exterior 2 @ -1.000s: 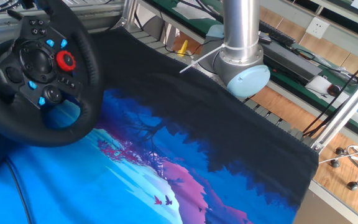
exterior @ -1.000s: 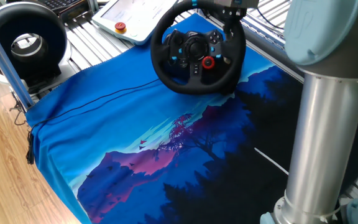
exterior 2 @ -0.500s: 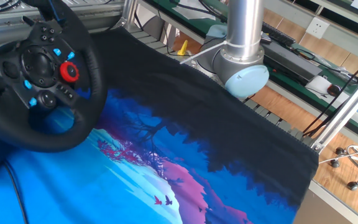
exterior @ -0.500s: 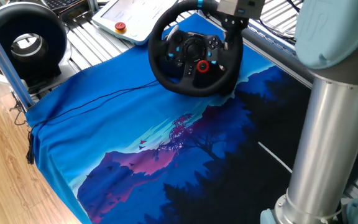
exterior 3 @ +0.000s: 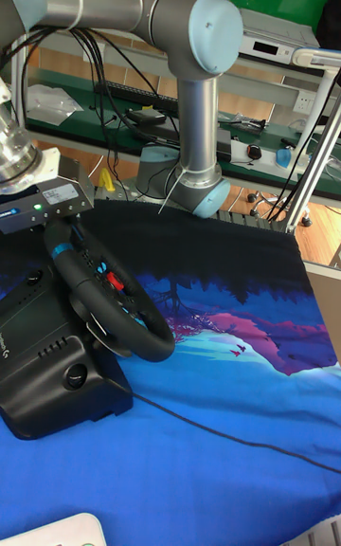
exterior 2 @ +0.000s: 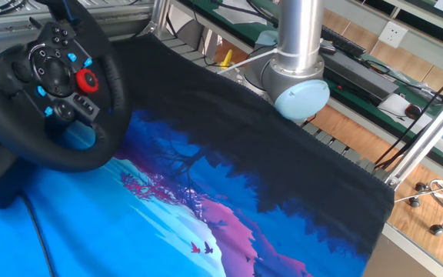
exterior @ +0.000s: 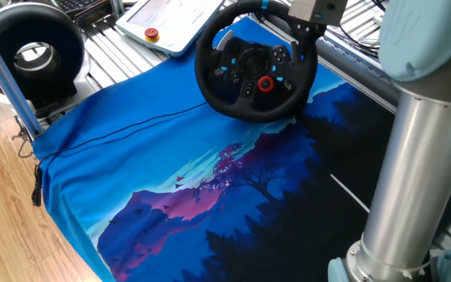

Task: Rotate the steering wheel 90 degrees clockwise

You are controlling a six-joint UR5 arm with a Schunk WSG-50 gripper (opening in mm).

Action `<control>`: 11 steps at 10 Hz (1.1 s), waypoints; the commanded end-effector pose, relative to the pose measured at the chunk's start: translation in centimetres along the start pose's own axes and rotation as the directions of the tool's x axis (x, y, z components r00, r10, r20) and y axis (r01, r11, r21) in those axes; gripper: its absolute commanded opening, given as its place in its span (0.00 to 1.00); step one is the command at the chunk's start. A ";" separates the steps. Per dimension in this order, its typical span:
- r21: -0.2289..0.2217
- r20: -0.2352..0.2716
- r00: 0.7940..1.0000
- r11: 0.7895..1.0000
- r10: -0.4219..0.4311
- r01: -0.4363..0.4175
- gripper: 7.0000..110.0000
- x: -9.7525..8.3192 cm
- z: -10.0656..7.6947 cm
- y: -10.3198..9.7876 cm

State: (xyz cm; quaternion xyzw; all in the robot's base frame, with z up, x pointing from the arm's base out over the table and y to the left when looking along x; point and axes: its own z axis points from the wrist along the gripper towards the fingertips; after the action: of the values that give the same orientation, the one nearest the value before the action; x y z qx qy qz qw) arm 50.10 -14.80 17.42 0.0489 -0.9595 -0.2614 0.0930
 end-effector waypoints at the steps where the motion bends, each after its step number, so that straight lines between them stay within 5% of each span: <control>1: -0.036 0.014 0.996 0.995 -0.092 0.092 0.36 -1.0 0.2 0.8; 2: -0.053 -0.001 0.992 0.990 -0.129 0.129 0.36 -0.5 -0.3 0.7; 3: -0.054 -0.012 0.988 0.987 -0.155 0.154 0.57 0.0 -1.1 0.0; 7: -0.015 -0.094 0.991 0.996 -0.094 0.093 0.57 -0.7 -3.3 1.3; 9: 0.033 -0.132 0.989 0.997 -0.070 0.075 0.57 -1.6 -3.6 2.4; 11: 0.169 -0.185 0.975 0.974 -0.120 0.152 0.57 -1.6 -3.2 0.2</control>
State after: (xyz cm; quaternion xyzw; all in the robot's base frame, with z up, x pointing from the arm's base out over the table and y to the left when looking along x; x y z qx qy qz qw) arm 51.71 -15.34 20.27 0.1165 -0.9564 -0.2267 0.1427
